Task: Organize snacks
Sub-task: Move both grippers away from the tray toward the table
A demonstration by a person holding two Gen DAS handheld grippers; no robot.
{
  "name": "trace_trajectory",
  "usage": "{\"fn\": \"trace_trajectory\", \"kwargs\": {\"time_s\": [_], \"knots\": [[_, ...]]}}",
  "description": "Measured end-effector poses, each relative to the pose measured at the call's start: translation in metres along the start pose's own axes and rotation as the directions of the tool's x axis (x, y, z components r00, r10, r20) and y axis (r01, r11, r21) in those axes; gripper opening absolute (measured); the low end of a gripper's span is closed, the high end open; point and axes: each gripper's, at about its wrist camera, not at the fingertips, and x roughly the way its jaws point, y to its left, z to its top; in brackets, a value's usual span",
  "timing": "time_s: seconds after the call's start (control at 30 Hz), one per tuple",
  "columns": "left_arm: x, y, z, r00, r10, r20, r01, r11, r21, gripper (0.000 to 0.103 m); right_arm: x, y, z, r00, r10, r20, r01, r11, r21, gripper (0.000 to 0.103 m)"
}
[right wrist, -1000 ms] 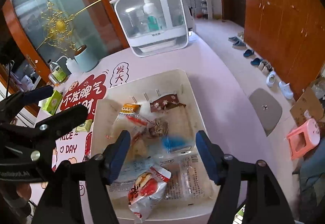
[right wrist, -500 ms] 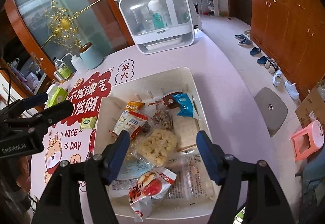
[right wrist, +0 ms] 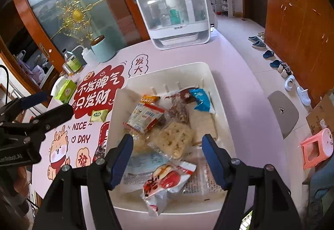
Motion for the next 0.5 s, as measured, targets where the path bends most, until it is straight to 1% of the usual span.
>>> {"fn": "trace_trajectory", "kwargs": {"time_s": [0.1,0.2,0.3,0.4,0.5], "knots": [[-0.011,0.015,0.000,1.000,0.028,0.009,-0.028,1.000,0.004,0.100,-0.002,0.010,-0.001,1.000,0.001,0.000,-0.001,1.000,-0.010,0.069],[-0.022,0.033,0.002,0.999,0.040,0.011,-0.040,0.999,0.005,0.100,-0.005,0.021,0.000,1.000,0.004,0.010,-0.004,1.000,-0.015,0.069],[-0.037,0.055,0.008,0.997,0.076,0.028,-0.077,0.997,0.023,0.100,-0.009,0.033,0.003,1.000,0.010,0.023,-0.010,1.000,-0.019,0.069],[-0.057,0.080,0.015,0.988,0.139,0.073,-0.144,0.988,0.062,0.100,-0.014,0.050,0.008,0.999,0.015,0.041,-0.014,0.999,-0.031,0.069],[-0.078,0.108,0.025,0.971,0.206,0.124,-0.220,0.969,0.113,0.100,-0.017,0.069,0.012,0.998,0.022,0.052,-0.020,0.999,-0.047,0.069]]}}
